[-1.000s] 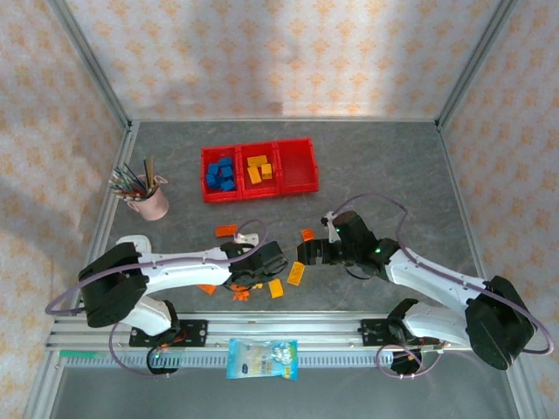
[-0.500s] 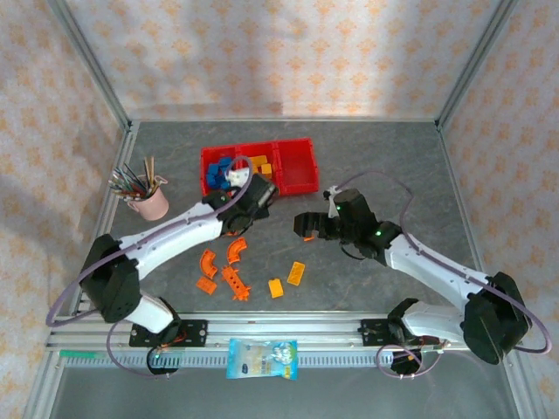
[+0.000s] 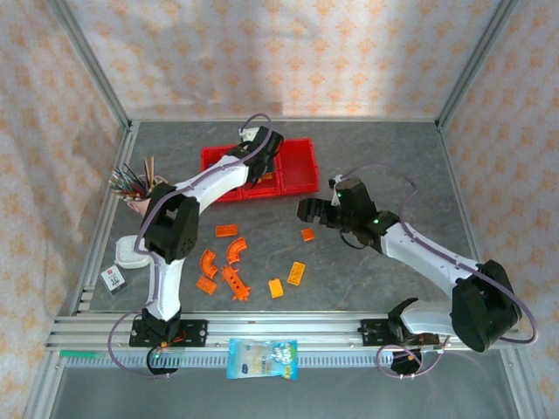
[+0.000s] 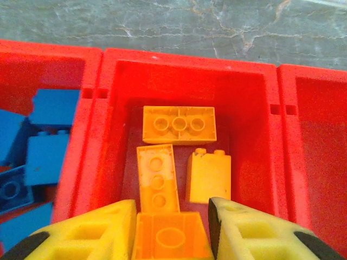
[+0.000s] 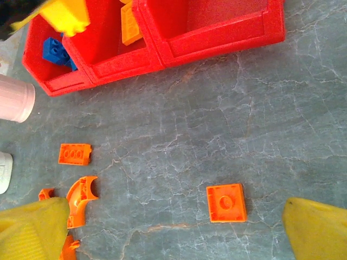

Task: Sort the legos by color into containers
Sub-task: Place the lego in the container, then pick up the lego from the middle-left of the table.

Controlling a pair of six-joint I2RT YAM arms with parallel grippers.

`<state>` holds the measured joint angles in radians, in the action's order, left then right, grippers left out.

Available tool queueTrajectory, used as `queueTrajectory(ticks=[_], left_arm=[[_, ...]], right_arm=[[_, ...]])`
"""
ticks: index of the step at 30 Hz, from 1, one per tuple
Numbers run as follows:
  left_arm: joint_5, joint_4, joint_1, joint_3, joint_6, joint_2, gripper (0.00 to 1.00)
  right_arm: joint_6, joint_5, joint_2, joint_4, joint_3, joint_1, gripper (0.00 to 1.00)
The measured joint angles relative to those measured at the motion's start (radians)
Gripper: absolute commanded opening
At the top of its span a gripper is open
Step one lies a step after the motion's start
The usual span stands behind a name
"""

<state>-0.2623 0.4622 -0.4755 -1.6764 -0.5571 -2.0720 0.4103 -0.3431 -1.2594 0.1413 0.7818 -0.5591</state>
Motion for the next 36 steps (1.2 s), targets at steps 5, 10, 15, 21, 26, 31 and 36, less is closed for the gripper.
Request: queueTrajectory(ticks=[5,10,15,21,26,31,36], left_arm=[[0.026,0.007,0.000,-0.006,0.020,-0.038,0.55],[0.045,0.015,0.000,-0.004,0.029,-0.020,0.56],[0.079,0.013,0.000,0.074,0.032,0.097,0.57],[0.111,0.000,-0.020,0.214,0.031,0.308,0.59],[0.124,-0.002,-0.089,0.375,-0.001,0.452,0.61],[0.126,0.027,-0.187,0.537,-0.089,0.566,0.62],[0.143,0.068,-0.313,0.664,-0.220,0.659,0.62]], right_arm=[[-0.007,0.000,-0.018,-0.003,0.011,0.000,1.00],[-0.021,0.004,-0.040,-0.002,0.025,0.002,1.00],[-0.033,0.004,-0.042,0.002,0.039,0.004,1.00],[-0.050,-0.007,-0.040,0.024,0.048,0.001,1.00],[-0.064,-0.042,-0.016,0.051,0.042,-0.001,1.00],[-0.075,-0.073,0.045,0.068,-0.019,-0.003,1.00],[-0.074,-0.117,0.063,0.083,-0.090,-0.013,1.00]])
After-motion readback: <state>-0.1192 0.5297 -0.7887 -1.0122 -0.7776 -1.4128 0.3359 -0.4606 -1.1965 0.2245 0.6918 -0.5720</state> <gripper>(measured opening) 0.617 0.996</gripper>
